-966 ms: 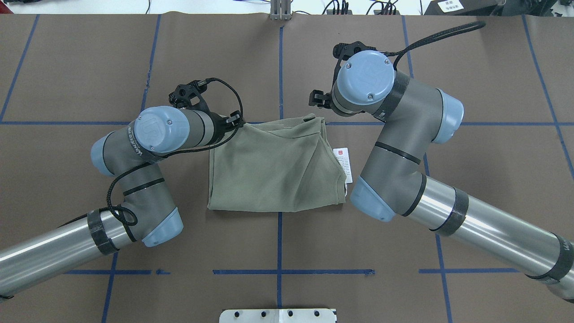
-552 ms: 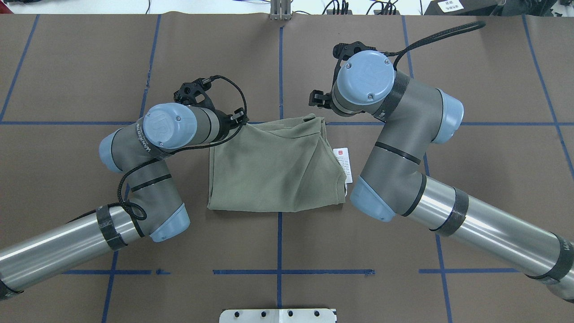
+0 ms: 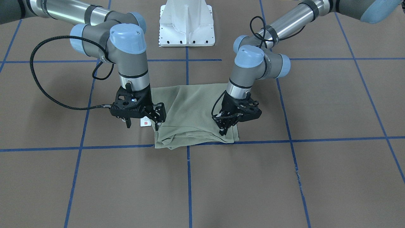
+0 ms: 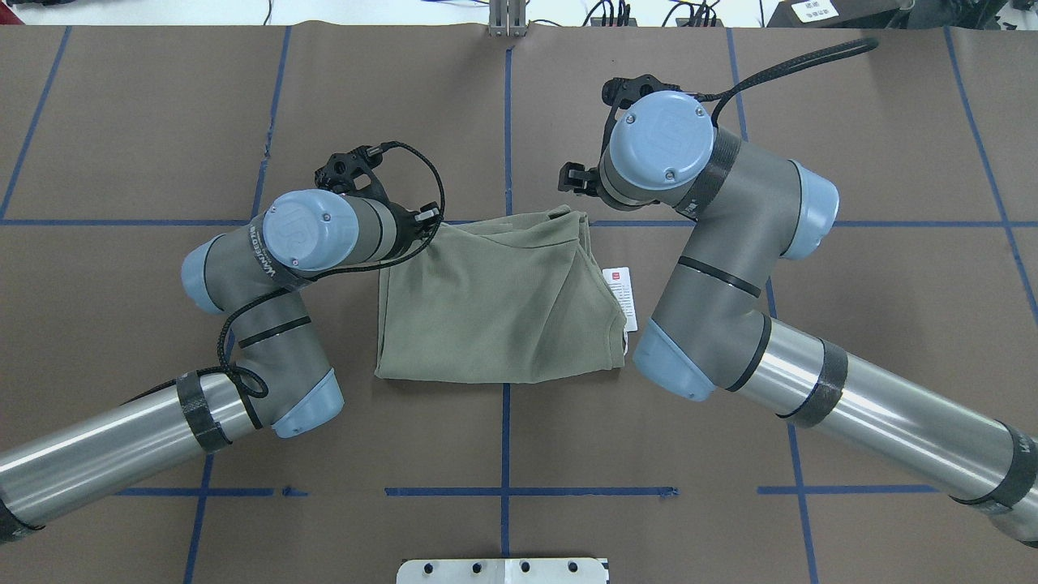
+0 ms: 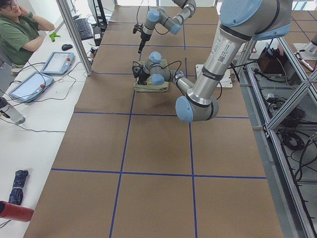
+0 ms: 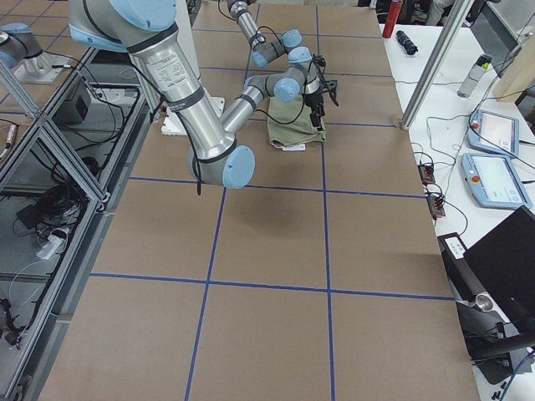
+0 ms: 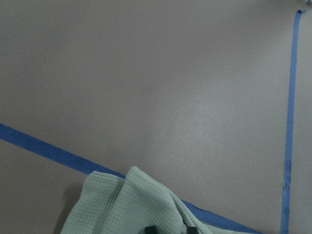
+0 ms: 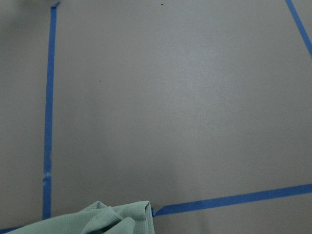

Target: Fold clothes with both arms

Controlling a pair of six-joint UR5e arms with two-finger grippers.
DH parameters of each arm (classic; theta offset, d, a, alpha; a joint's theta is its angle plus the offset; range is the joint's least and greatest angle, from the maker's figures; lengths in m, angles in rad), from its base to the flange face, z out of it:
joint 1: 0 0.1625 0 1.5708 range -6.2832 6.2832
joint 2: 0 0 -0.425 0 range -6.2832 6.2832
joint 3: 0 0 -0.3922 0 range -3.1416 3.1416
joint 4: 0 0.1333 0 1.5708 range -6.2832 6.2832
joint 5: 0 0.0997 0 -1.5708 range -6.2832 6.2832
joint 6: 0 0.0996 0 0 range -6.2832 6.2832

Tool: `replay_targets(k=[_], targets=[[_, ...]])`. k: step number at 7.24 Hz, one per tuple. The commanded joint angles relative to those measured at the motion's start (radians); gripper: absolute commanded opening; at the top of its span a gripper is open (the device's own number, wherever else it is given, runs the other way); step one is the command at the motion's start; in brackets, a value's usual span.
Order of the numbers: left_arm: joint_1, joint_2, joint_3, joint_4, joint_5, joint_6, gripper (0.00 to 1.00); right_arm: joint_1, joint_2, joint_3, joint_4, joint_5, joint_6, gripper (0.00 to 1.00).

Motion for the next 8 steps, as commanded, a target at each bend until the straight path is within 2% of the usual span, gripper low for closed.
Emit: replay_targets(k=[1,4,7,8], targets=[[-0.017,0.004,-0.009,0.006,0.005,0.092,0.0,0.0,0.0,0.001,0.0,0.0,0.0,1.0],[-0.08,0.01,0.001,0.002,0.005,0.18,0.0,0.0,-0.002,0.0,0.0,0.002,0.0,1.0],[-0.082,0.01,0.033,-0.001,0.003,0.199,0.0,0.0,-0.002,0.0,0.0,0.002,-0.003,1.0],[-0.086,0.013,0.029,-0.001,-0.005,0.307,0.77,-0.002,0.003,0.0,-0.002,0.006,-0.01,1.0]])
